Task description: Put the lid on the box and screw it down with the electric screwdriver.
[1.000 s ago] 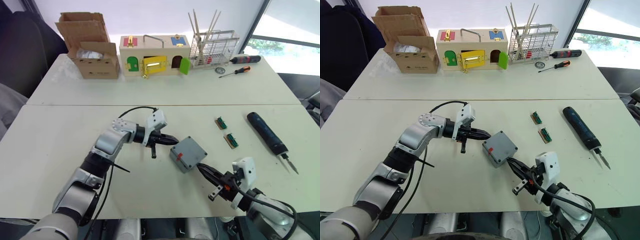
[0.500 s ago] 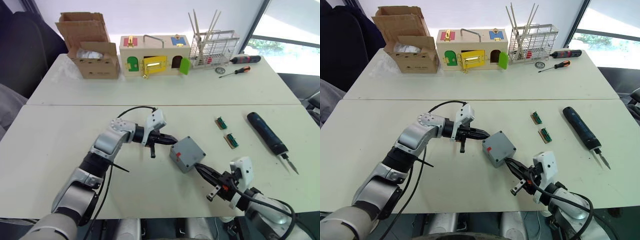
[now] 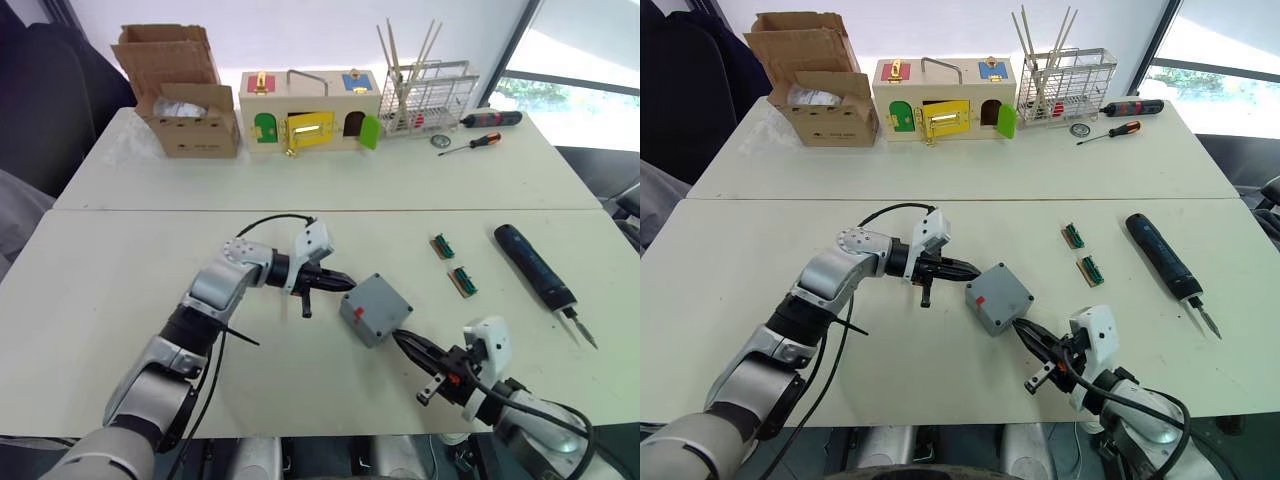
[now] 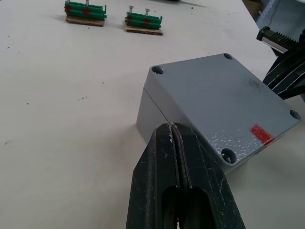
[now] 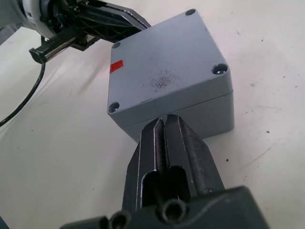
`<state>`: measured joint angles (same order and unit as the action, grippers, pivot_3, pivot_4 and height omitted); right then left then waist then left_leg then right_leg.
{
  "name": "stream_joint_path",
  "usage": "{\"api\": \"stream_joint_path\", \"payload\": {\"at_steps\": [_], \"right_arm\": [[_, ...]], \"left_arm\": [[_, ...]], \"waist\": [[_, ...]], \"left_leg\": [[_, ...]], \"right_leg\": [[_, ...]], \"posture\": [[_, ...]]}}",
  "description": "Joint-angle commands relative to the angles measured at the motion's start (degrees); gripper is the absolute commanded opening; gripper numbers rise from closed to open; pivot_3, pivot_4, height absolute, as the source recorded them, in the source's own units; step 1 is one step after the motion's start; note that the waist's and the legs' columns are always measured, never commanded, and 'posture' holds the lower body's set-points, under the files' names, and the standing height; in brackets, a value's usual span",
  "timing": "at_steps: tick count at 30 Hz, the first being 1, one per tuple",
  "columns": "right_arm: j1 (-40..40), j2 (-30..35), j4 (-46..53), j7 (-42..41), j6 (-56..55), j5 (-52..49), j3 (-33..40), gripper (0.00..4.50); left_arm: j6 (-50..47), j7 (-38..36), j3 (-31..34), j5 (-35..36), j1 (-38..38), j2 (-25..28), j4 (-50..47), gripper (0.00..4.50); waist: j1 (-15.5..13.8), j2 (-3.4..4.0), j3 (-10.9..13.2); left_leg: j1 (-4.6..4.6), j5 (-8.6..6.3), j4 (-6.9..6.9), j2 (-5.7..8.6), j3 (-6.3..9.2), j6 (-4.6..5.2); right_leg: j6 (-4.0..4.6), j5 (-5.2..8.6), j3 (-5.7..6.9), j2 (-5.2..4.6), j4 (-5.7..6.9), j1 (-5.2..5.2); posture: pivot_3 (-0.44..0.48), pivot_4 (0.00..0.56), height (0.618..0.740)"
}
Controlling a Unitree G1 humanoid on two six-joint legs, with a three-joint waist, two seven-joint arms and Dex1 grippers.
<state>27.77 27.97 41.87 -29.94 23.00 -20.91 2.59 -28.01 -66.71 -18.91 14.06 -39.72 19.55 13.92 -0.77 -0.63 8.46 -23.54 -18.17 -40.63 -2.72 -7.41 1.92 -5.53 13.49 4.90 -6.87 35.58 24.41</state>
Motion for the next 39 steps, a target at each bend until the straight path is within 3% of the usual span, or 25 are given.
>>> {"api": "stream_joint_path", "payload": {"at_steps": [1,9,19,25,33,39], "right_arm": [[0.47,0.26,-1.06,-0.54,-1.95,0.62,0.91,0.08],[-3.07,0.12,-7.26,-0.66,-3.77,3.5,-0.27,0.08],[-16.7,-1.13,-13.12,0.68,-1.41,4.62,-2.51,0.08],[-20.17,-0.89,-15.43,0.11,-0.86,4.78,-2.64,0.08],[-20.69,-0.02,-15.49,-0.32,-0.27,4.43,-1.99,0.08],[-13.98,1.66,-6.6,0.51,4.45,-2.1,9.38,0.08]], "left_arm": [[2.36,1.08,2.44,-0.26,-3.07,-0.37,2.72,0.0],[3.98,1.06,0.8,-1.74,-1.45,-1.85,5.46,0.0],[-1.4,2.55,0.16,-0.74,4.75,-1.19,-4.47,0.0],[-4.95,4.75,1.28,0.2,7.0,-0.99,-9.71,0.0],[-5.66,6.69,1.93,0.46,7.4,-0.93,-10.7,0.0],[-9.03,9.28,10.43,4.4,6.5,3.85,-17.31,0.0]], "waist": [[0.0,0.0,0.0],[0.06,0.01,0.0],[0.15,0.05,0.02],[0.03,0.08,0.04],[0.04,0.09,0.04],[0.05,0.18,0.1]], "left_leg": [[0.0,0.0,0.0,0.0,0.0,0.0],[0.0,0.0,-0.01,0.03,-0.02,0.0],[0.02,0.01,-0.05,0.0,-0.03,-0.01],[0.02,0.02,-0.12,-0.01,0.0,-0.03],[0.02,0.02,-0.15,0.01,0.0,-0.03],[0.02,0.01,-0.15,-0.04,0.02,-0.03]], "right_leg": [[0.0,0.0,0.0,0.0,0.0,0.0],[-0.01,0.0,0.0,0.0,0.0,0.0],[-0.01,-0.01,0.0,0.02,0.1,0.03],[-0.01,-0.01,0.0,-0.01,0.24,0.02],[-0.02,-0.01,0.0,-0.02,0.34,0.03],[-0.03,-0.02,0.0,-0.02,0.38,0.06]], "posture": [[0.0,0.15,0.728],[0.0,0.15,0.728],[0.0,0.15,0.728],[0.0,0.15,0.728],[0.0,0.15,0.728],[0.0,0.15,0.728]]}}
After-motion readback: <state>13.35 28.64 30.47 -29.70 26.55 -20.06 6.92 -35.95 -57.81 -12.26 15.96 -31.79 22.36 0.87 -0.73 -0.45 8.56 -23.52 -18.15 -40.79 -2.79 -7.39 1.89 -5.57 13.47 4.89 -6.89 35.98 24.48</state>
